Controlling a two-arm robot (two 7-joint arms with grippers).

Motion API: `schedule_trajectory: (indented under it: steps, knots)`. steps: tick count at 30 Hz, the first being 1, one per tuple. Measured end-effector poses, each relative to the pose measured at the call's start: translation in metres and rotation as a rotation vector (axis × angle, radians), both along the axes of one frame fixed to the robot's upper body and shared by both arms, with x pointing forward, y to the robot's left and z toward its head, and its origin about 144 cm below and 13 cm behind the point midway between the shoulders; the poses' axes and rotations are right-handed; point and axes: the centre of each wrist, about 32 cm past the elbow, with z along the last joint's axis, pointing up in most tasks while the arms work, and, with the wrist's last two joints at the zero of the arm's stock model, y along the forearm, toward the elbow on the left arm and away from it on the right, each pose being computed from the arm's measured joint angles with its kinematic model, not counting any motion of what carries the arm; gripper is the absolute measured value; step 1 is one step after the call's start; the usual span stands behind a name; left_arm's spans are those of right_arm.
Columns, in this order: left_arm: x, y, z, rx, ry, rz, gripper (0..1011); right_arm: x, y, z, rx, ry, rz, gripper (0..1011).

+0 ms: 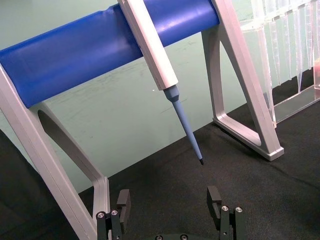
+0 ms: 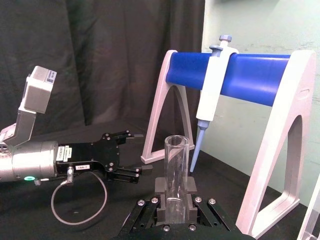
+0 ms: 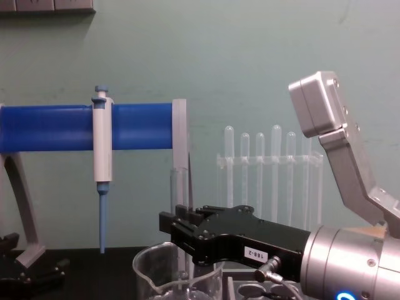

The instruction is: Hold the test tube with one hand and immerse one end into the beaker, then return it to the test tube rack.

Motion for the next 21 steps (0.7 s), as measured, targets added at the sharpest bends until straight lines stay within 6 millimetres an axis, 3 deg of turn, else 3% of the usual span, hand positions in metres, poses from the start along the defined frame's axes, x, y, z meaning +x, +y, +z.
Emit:
schedule_trajectory:
  steps: [21]
  knots:
    - [0.0000, 0.0000, 0.0000, 0.000, 0.000, 0.000, 1000, 0.0000, 0.0000, 0.0000, 0.000, 0.000, 0.000, 225]
